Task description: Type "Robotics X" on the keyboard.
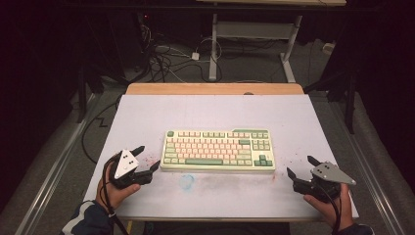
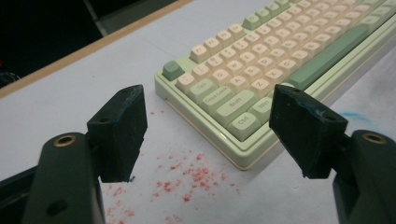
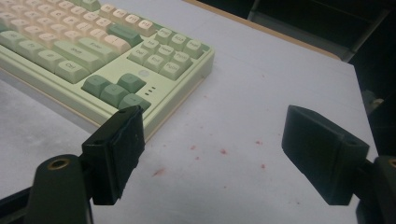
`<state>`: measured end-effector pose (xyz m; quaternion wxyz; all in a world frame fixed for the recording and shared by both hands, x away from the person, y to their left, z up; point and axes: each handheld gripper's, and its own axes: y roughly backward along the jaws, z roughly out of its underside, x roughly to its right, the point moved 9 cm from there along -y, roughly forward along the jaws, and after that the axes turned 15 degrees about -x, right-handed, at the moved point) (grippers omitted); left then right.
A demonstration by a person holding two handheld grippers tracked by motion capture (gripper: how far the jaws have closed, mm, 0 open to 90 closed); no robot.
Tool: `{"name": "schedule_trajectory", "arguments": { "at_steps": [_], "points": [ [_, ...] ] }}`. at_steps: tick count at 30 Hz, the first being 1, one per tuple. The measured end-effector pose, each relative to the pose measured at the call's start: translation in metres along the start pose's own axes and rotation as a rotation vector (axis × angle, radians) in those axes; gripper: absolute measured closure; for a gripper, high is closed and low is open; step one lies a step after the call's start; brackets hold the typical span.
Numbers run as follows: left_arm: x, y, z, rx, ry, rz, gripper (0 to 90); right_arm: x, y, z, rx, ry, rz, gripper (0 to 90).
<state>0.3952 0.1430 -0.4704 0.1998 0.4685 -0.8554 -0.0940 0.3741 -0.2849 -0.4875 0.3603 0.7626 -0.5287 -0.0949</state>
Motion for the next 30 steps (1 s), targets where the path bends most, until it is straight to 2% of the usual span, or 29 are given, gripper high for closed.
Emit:
{"name": "schedule_trajectory", "arguments": {
  "at_steps": [4, 5, 8, 11, 12, 13, 16, 21, 25, 30],
  "points": [
    [-0.004, -0.003, 0.004, -0.012, -0.010, -0.017, 26.5, -0.001, -0.001, 0.001, -0.004, 0.004, -0.003, 21.9],
    [-0.003, 0.001, 0.000, 0.012, 0.005, -0.010, 25.9, -0.002, 0.000, 0.001, -0.003, 0.007, -0.001, 21.9],
    [-0.003, 0.004, -0.001, 0.017, 0.009, -0.002, 23.9, -0.002, 0.000, 0.000, -0.002, 0.006, -0.002, 21.7],
    [-0.006, 0.002, 0.005, -0.009, 0.000, -0.010, 23.2, -0.001, -0.001, -0.001, -0.006, 0.005, 0.004, 21.7],
    [-0.007, 0.001, 0.008, -0.034, -0.003, -0.007, 21.6, -0.001, -0.003, 0.000, -0.017, 0.012, 0.005, 21.7],
    [-0.007, 0.001, 0.008, -0.034, -0.003, -0.007, 21.5, 0.000, -0.004, 0.001, -0.023, 0.012, 0.005, 22.3],
    [-0.014, -0.001, 0.014, -0.069, -0.018, -0.035, 21.5, -0.001, -0.004, 0.003, -0.024, 0.007, -0.012, 24.2],
    [-0.020, -0.001, 0.014, -0.073, 0.003, -0.043, 21.6, -0.003, -0.007, 0.004, -0.031, 0.002, -0.058, 24.4],
    [-0.021, -0.005, 0.015, -0.090, 0.001, -0.041, 21.9, -0.004, -0.010, 0.002, -0.036, 0.001, -0.068, 24.4],
    [-0.018, -0.009, 0.017, -0.103, -0.009, -0.040, 21.6, -0.010, -0.013, -0.005, -0.032, 0.023, -0.080, 24.3]
  ]
}}
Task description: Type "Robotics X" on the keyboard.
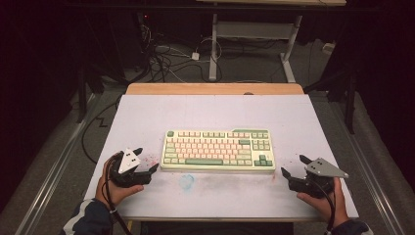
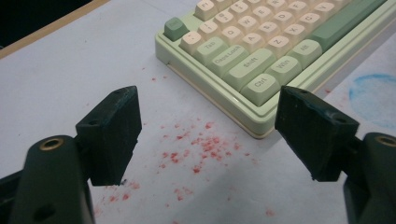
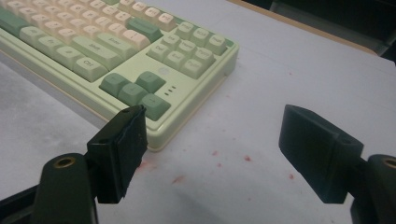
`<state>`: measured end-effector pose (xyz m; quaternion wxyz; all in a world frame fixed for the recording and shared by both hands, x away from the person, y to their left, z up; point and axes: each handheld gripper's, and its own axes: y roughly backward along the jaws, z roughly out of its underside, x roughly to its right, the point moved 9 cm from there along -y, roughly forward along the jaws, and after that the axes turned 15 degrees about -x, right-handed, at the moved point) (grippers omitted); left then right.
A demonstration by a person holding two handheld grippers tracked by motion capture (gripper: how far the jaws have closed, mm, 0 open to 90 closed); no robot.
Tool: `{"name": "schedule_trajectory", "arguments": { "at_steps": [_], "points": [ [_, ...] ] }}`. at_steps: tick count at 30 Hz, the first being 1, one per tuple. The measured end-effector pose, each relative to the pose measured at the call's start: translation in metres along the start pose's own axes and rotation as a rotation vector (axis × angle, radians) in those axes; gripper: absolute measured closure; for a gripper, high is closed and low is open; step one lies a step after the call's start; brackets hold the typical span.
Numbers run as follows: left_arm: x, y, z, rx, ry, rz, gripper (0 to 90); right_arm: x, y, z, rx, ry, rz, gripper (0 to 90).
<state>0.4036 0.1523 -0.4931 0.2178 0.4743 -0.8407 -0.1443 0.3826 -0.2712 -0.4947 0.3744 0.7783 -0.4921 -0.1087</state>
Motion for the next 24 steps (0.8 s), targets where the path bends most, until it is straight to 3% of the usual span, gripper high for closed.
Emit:
{"name": "schedule_trajectory", "arguments": {
  "at_steps": [3, 5, 9, 13, 16, 24],
  "points": [
    [0.004, -0.001, 0.000, 0.005, -0.024, 0.013, 21.5, -0.003, -0.003, -0.003, -0.004, 0.009, -0.015, 26.2],
    [0.006, -0.003, 0.000, -0.001, -0.027, 0.019, 21.0, -0.008, -0.008, -0.006, -0.007, 0.027, -0.060, 33.6],
    [0.010, -0.007, -0.003, -0.004, -0.018, 0.029, 21.1, -0.014, -0.009, -0.012, -0.004, 0.050, -0.083, 42.9],
    [0.013, -0.010, -0.006, 0.000, -0.022, 0.035, 23.6, -0.024, -0.014, -0.023, -0.020, 0.083, -0.112, 65.1],
    [0.012, -0.015, -0.006, -0.004, -0.015, 0.036, 25.2, -0.032, -0.021, -0.029, -0.043, 0.116, -0.154, 74.5],
    [0.009, -0.021, -0.008, -0.019, 0.008, 0.043, 27.6, -0.050, -0.037, -0.055, -0.055, 0.188, -0.204, 87.8]
  ]
}}
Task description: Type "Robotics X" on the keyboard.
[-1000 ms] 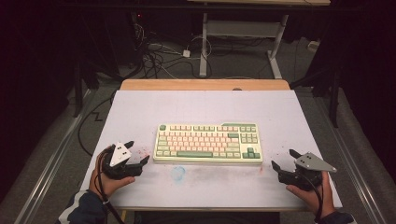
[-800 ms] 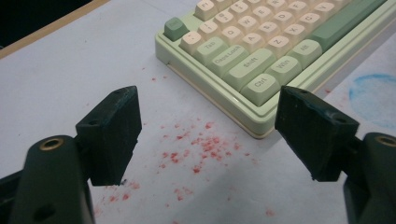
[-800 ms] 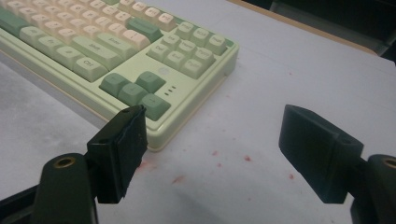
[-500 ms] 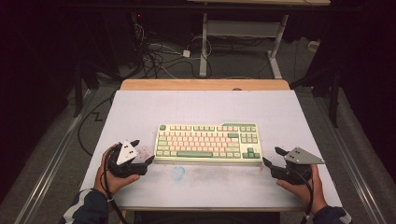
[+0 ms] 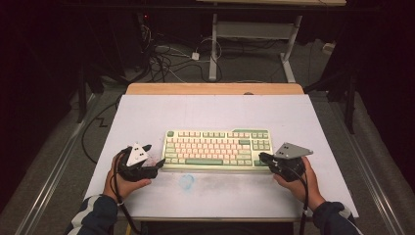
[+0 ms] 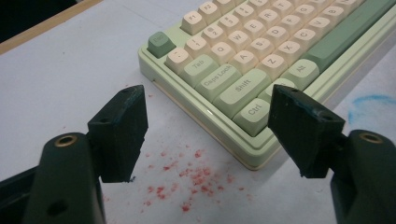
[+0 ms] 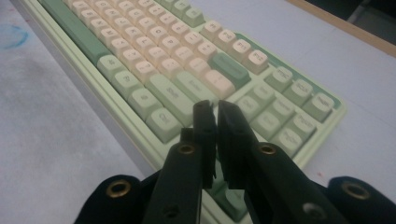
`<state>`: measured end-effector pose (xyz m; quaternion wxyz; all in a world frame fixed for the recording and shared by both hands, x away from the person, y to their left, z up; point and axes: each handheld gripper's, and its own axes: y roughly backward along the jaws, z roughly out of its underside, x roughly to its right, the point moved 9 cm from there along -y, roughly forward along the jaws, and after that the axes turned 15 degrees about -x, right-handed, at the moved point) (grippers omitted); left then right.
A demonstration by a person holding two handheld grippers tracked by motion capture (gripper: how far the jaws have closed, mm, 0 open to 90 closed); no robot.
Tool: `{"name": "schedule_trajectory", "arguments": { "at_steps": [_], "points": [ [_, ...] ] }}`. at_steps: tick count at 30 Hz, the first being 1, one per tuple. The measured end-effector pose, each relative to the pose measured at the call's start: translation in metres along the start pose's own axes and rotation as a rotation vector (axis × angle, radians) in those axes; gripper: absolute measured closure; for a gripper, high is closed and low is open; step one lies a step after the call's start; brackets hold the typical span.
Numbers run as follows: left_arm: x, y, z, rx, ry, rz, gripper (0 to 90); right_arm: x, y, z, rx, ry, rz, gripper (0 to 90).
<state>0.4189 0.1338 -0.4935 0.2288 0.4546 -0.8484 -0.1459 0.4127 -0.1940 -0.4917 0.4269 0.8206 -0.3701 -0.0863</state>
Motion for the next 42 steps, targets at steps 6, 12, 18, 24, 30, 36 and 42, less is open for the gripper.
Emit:
{"name": "schedule_trajectory", "arguments": {
  "at_steps": [6, 12, 18, 24, 30, 36, 42],
  "points": [
    [0.000, -0.002, -0.001, -0.004, 0.013, 0.005, 31.5, -0.007, -0.017, -0.022, -0.016, 0.040, -0.031, 90.0],
    [0.001, 0.000, -0.004, -0.004, 0.021, 0.015, 35.1, -0.020, -0.035, -0.034, -0.060, 0.085, -0.052, 90.0],
    [0.002, 0.004, 0.001, -0.024, 0.017, 0.022, 39.9, -0.024, -0.043, -0.032, -0.090, 0.098, -0.048, 90.0],
    [0.004, 0.007, 0.004, -0.038, 0.011, 0.029, 46.6, -0.023, -0.044, -0.030, -0.090, 0.096, -0.047, 90.0],
    [0.010, 0.007, 0.009, -0.094, 0.001, 0.050, 71.6, -0.024, -0.046, -0.027, -0.085, 0.093, -0.049, 90.0],
    [0.019, -0.001, 0.008, -0.135, -0.045, 0.050, 86.2, -0.024, -0.047, -0.027, -0.077, 0.088, -0.049, 90.0],
    [0.030, -0.010, -0.003, -0.135, -0.072, 0.065, 87.2, -0.024, -0.046, -0.026, -0.078, 0.093, -0.042, 90.0]
  ]
}}
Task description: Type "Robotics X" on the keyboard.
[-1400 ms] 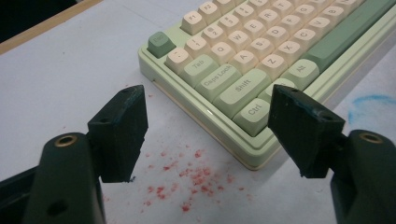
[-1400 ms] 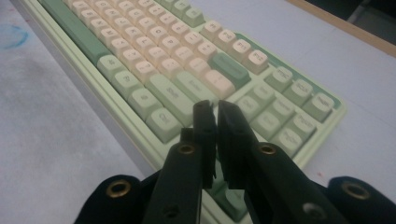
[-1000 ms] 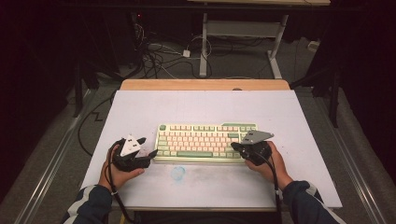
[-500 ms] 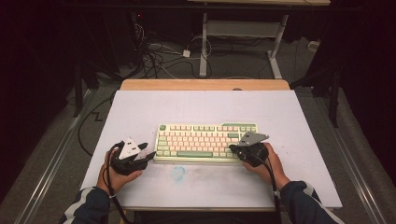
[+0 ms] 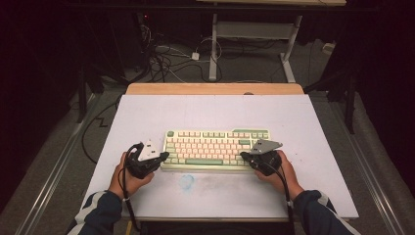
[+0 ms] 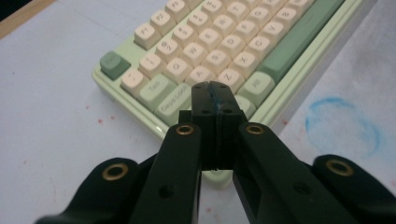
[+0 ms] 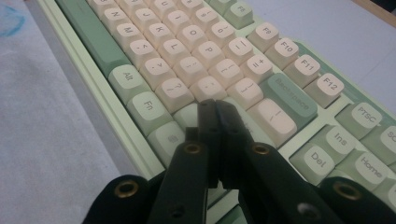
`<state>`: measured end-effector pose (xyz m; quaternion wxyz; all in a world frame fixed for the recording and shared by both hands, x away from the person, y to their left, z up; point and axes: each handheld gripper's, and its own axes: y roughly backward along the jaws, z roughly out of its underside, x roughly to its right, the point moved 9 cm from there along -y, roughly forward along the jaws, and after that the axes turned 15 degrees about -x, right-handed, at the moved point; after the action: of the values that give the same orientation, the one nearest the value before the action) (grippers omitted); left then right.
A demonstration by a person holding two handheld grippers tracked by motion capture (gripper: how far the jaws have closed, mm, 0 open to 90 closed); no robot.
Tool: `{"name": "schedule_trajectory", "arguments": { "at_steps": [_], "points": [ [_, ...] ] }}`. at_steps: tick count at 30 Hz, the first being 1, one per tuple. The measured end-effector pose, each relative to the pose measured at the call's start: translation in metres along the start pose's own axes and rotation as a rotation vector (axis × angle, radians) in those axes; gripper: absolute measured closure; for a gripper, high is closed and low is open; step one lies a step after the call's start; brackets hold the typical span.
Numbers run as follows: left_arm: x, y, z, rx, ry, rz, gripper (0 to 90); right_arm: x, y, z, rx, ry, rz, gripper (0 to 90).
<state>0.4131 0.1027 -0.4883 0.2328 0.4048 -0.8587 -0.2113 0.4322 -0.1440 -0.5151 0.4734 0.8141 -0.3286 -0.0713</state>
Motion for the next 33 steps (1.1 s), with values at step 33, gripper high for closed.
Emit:
{"name": "schedule_trajectory", "arguments": {
  "at_steps": [33],
  "points": [
    [0.037, -0.066, -0.032, -0.095, -0.074, 0.035, 87.0, -0.001, 0.000, 0.000, 0.004, -0.001, 0.011, 90.0]
  ]
}}
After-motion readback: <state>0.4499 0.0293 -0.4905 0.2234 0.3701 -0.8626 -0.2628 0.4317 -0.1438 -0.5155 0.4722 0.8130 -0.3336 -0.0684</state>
